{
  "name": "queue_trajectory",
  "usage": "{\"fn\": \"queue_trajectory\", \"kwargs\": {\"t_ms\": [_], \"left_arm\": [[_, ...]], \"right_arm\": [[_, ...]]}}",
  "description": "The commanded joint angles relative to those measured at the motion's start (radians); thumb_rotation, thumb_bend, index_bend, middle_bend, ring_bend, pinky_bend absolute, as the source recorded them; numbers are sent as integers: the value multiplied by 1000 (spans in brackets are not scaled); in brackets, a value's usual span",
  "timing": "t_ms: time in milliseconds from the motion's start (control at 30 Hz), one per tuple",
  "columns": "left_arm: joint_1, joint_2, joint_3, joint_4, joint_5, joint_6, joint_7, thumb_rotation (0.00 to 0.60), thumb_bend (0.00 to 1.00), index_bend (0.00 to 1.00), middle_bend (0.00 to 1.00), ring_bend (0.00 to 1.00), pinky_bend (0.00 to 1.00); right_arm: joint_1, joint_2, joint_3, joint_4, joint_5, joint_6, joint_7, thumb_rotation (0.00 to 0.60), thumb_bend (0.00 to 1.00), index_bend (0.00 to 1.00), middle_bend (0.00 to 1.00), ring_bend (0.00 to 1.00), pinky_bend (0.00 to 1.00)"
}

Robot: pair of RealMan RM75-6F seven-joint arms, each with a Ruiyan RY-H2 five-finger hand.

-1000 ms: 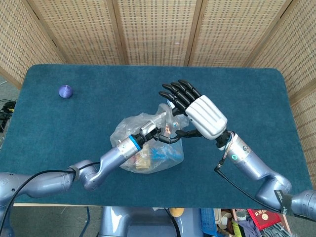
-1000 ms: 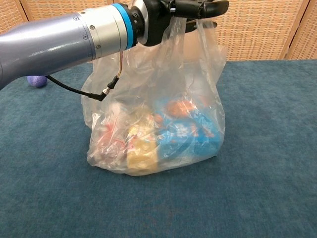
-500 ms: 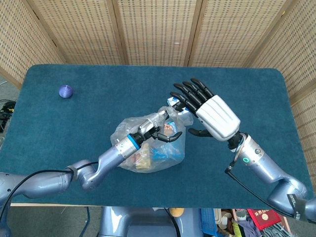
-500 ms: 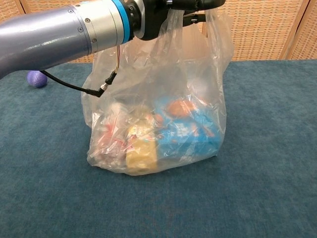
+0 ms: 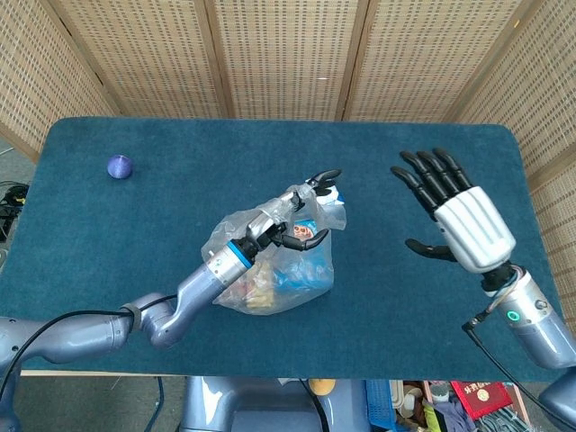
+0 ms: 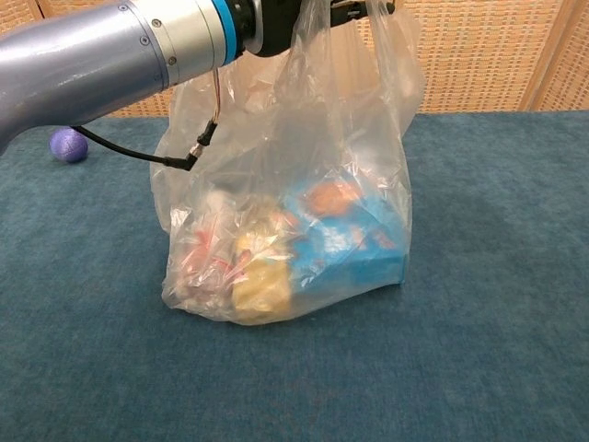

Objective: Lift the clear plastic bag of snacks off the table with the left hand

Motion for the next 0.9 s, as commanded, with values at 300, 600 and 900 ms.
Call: {"fn": "queue_trajectory", "kwargs": {"t_ms": [300, 600, 900], "left_arm": [[17, -45, -42, -5, 0, 98, 17, 600, 445, 69, 3, 78, 64], [25, -28, -83, -64, -20, 115, 9, 600, 445, 91, 23, 92, 67], [36, 17, -123, -135, -74, 94, 19, 600, 425, 165, 249, 248, 231]], "right_arm": [[-155, -214, -111, 219, 47, 90, 108, 600, 0, 0, 21, 0, 0], [-214, -342, -152, 313, 30, 129, 100, 600, 0, 0, 20, 0, 0], [-232, -407, -150, 343, 19, 149, 95, 600, 0, 0, 20, 0, 0]]}}
